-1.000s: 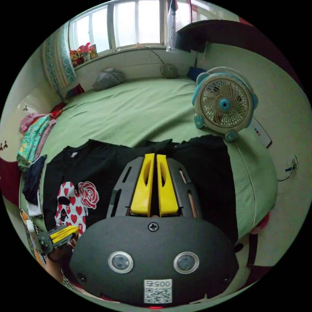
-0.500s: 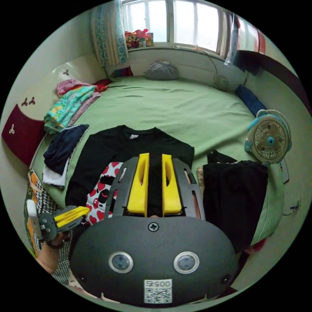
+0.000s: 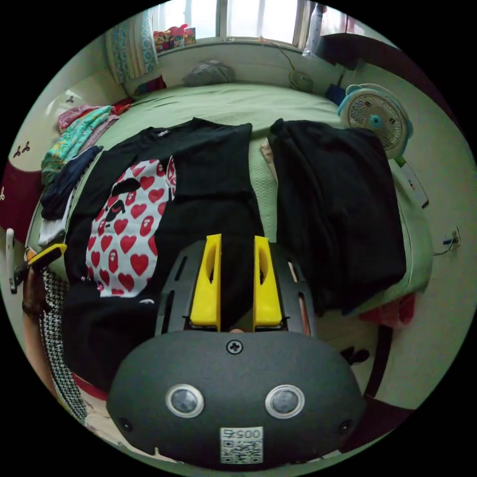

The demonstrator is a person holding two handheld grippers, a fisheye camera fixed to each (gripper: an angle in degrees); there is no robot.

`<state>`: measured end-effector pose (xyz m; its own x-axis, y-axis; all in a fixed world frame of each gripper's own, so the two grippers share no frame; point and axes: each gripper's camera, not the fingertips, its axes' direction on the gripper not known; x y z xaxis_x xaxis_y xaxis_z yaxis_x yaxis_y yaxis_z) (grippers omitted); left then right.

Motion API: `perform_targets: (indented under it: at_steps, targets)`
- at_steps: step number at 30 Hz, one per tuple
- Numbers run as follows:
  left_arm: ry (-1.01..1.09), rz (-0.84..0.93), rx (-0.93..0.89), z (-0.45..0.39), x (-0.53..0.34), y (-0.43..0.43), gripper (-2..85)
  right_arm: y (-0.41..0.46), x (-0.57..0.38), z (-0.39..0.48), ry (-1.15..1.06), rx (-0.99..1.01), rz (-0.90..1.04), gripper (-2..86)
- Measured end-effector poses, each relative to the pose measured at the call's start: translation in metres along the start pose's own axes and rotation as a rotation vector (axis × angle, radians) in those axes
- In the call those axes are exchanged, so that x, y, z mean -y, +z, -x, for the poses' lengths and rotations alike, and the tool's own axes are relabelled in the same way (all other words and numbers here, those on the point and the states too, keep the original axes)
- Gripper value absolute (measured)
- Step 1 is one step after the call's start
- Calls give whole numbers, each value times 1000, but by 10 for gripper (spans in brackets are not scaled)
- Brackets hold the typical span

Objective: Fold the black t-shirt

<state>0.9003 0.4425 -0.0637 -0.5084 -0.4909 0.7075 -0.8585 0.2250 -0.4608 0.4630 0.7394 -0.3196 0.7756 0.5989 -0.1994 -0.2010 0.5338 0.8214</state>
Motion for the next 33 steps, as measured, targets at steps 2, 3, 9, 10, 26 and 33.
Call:
perform_targets:
  at_steps: [2,3,9,10,26,33]
  targets:
    - [-17,17,-5,10,-2,2,70,3,-19,2,7,-21,5,106]
    - [-21,24,9,14,-4,3,78,5,-22,2,13,-29,9,110]
    - [-55,41,3,37,-24,3,110,13,-40,-10,142,28,20,112]
    - [-67,39,-3,42,-26,3,115,15,-43,-11,166,60,21,109]
    - [-59,47,12,76,-36,-12,75,22,-68,17,106,44,34,-10]
    - [-41,2,-63,95,-41,-39,20,3,-70,21,59,34,-22,-14]
